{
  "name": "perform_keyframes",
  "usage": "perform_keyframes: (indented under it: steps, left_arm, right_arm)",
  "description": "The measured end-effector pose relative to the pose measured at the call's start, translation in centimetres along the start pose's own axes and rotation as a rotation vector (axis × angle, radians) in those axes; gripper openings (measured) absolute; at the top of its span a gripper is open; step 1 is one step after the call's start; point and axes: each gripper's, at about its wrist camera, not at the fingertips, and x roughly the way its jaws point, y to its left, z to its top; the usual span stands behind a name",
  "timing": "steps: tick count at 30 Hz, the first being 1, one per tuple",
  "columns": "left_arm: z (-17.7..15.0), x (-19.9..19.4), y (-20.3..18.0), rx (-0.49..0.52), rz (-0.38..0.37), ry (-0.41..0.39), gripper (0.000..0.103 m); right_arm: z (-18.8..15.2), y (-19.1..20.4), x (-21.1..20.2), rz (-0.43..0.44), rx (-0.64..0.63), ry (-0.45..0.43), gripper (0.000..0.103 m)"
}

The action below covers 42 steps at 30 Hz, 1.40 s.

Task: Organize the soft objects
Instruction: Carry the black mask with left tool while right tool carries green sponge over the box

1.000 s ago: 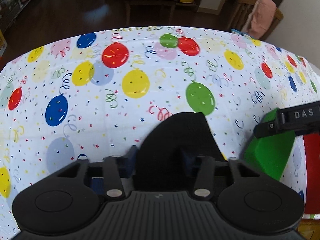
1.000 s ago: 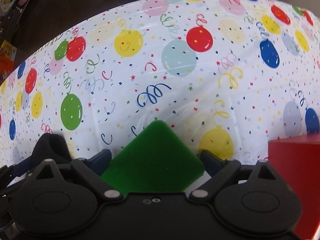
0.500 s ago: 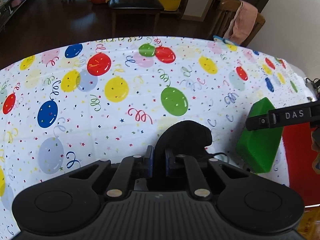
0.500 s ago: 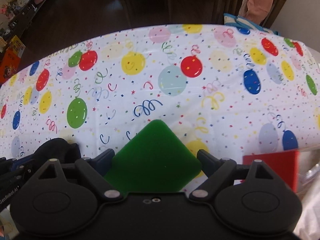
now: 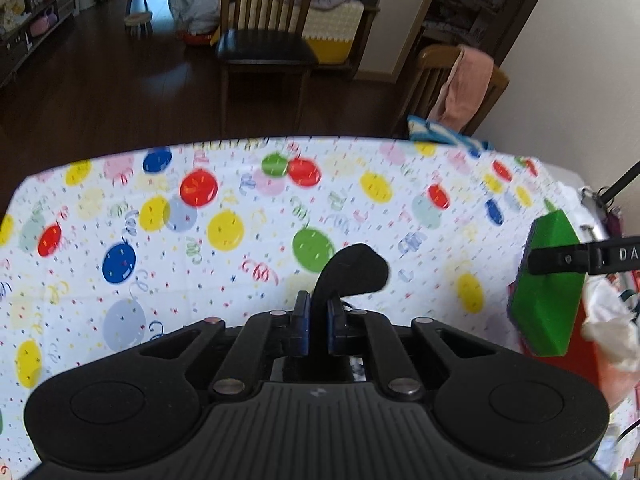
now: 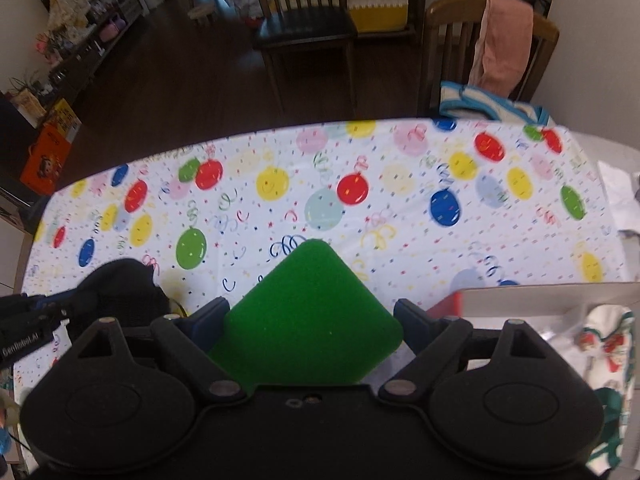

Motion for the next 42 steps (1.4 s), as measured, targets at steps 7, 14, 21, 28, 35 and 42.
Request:
perform_keyframes:
  steps: [7,14,21,28,35,42]
  left_arm:
    - [0.9,-4.6,-2.9,0.014,0.003,-0.079,0.007]
    - [1.4,-8.9,-7.0,0.023,-0.025,-0.132,0.007]
    - [2.2,-13.6,-12.6,0.057,-0.069,-0.197,0.007]
    - [2.0,-15.9,-19.3,0.111,-0.141,-0.226,0.007]
    - [1.0,-16.0,-26.0,0.168,-0.223,-0.209,0.007]
    - [-0.1,-14.3,-31.7,0.201,-0.307,-0.157,0.007]
  right_arm:
    - [-0.9,-2.0,-5.0,0.002,-0.035,-0.052,0.088]
    - [-2.6,-6.3,-8.9,-0.012,-0.039,-0.087,0.088]
    - [-4.8,-11.7,-11.9,-0.038,-0.047,-0.101,0.089]
    - [-6.5,-16.3,-12.8,-0.082,-0.085,-0.077,0.089]
    - [-7.7,-19.6,-12.5,-0.120,-0.136,-0.050,0.089]
    - [-8.5,-22.2,-11.4,-0.131,-0.159,-0.020,0.089]
